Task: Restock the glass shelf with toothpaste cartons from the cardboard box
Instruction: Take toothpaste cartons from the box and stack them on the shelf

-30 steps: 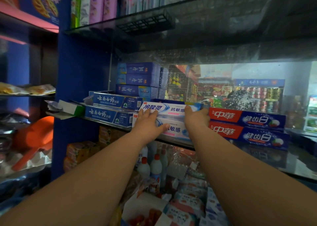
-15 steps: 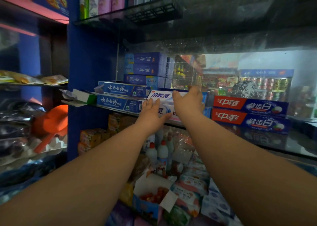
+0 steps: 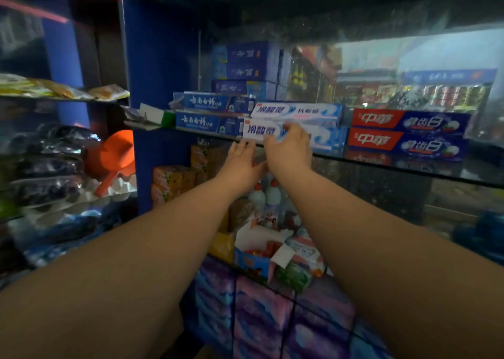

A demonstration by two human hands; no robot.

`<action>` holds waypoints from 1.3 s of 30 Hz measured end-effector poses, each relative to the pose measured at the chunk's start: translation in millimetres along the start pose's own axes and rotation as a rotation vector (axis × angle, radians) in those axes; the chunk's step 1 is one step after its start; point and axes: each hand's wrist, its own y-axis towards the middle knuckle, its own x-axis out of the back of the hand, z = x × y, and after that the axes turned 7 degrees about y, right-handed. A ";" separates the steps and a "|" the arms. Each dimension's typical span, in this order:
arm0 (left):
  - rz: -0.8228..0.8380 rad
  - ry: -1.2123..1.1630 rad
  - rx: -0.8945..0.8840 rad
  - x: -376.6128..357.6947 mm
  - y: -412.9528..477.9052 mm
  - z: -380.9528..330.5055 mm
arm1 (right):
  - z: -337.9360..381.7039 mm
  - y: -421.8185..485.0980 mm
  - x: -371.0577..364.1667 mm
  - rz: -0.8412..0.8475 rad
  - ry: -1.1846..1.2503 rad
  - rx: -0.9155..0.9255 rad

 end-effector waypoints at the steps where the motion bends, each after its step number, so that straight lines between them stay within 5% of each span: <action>1: 0.007 0.000 0.020 -4.9 -7.5 5.3 | -4.8 -8.2 -4.5 0.021 0.015 0.007; 9: 0.073 -0.141 0.216 -85.5 -95.7 71.3 | -83.2 -92.7 -49.1 0.243 0.071 0.028; 28: 0.361 -0.414 1.122 -300.8 -349.4 181.1 | -316.0 -338.0 -141.7 1.028 -0.087 -0.375; 35: 0.206 -0.985 1.577 -343.1 -381.1 192.5 | -358.3 -390.8 -169.0 1.320 -0.345 -0.274; 39: 0.173 -1.221 1.649 -362.2 -385.1 203.1 | -366.6 -409.4 -186.1 1.263 -0.459 -0.174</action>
